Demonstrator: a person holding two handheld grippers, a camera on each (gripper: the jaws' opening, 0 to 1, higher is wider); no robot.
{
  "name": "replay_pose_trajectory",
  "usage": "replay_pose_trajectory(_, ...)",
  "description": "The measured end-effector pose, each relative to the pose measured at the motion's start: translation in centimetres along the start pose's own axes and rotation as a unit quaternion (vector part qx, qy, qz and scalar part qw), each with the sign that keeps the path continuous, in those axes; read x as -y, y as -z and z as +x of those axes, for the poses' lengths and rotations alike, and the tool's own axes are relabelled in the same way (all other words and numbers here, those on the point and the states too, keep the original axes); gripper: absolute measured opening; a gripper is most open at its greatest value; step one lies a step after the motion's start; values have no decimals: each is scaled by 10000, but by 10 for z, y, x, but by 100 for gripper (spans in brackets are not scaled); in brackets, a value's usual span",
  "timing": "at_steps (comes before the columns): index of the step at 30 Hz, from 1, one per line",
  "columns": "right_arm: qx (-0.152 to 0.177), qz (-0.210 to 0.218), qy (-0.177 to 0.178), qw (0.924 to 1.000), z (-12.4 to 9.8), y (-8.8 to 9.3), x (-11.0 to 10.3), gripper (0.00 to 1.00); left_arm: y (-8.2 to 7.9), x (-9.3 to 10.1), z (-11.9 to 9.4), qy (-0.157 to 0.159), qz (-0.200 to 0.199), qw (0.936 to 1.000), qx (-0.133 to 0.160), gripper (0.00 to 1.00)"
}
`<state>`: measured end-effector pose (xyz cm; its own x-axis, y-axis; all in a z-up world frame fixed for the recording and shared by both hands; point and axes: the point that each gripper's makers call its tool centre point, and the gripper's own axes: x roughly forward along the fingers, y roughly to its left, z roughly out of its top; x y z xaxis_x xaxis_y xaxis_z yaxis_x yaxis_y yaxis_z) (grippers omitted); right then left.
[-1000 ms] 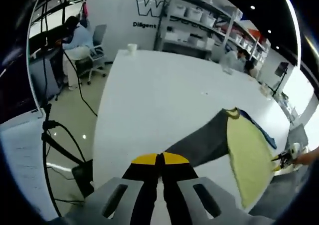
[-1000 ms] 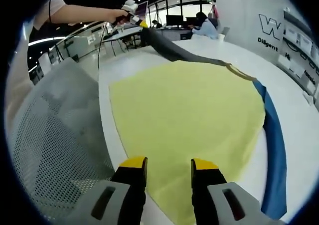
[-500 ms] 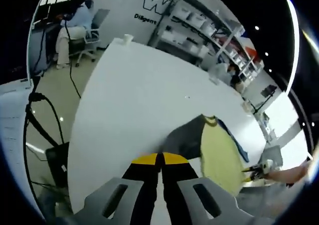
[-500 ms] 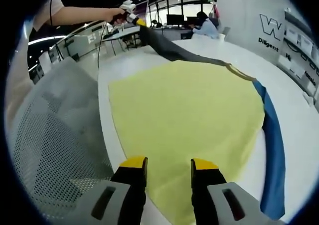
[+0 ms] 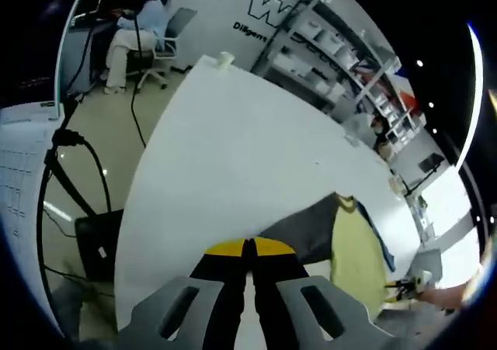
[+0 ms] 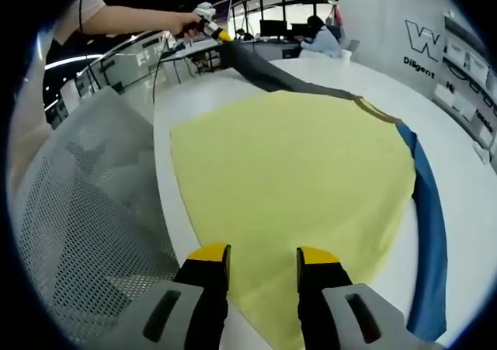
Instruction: Fold the garment on the visible template until the final outline fits inside the template.
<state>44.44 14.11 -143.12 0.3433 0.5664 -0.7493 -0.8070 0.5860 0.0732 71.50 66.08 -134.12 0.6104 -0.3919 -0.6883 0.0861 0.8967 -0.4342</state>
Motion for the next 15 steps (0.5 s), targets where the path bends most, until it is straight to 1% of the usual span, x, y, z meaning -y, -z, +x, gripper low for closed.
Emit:
replay_pose_trajectory(1,-4,-4,2,10000,0,0,0,31,1,-1,2,-11,10,10000,-6,2)
replay_pose_trajectory(2,-11,-2,8,10000,0,0,-1,31,3,-9,8,-141,1,9999,-46,2)
replay_pose_trajectory(3,-16,4,12,10000,-1,1,-1,31,4,-15,11,-254,2,9997,-27,2)
replay_pose_trajectory(5,-34,18,31,10000,-2,2,-2,31,6,-25,17,-379,-142,9992,7,2)
replay_pose_trajectory(6,-40,21,33,10000,-2,3,-3,31,6,-31,22,-431,-146,9990,23,2)
replay_pose_trajectory(8,-69,17,26,10000,-2,4,-5,31,12,-39,27,-575,-64,9983,-99,2)
replay_pose_trajectory(10,-75,22,25,10000,-2,4,-6,31,7,-54,28,-876,270,9958,42,1)
replay_pose_trajectory(11,-71,25,26,10000,-2,3,-6,31,5,-63,26,-1068,344,9936,150,0)
replay_pose_trajectory(12,-64,28,27,10000,-1,3,-7,31,7,-62,25,-1040,269,9941,175,0)
replay_pose_trajectory(13,-61,30,27,10000,-1,3,-8,31,13,-62,24,-980,139,9950,141,0)
replay_pose_trajectory(15,-42,22,21,10000,-1,1,-8,31,22,-68,23,-1038,223,9943,23,2)
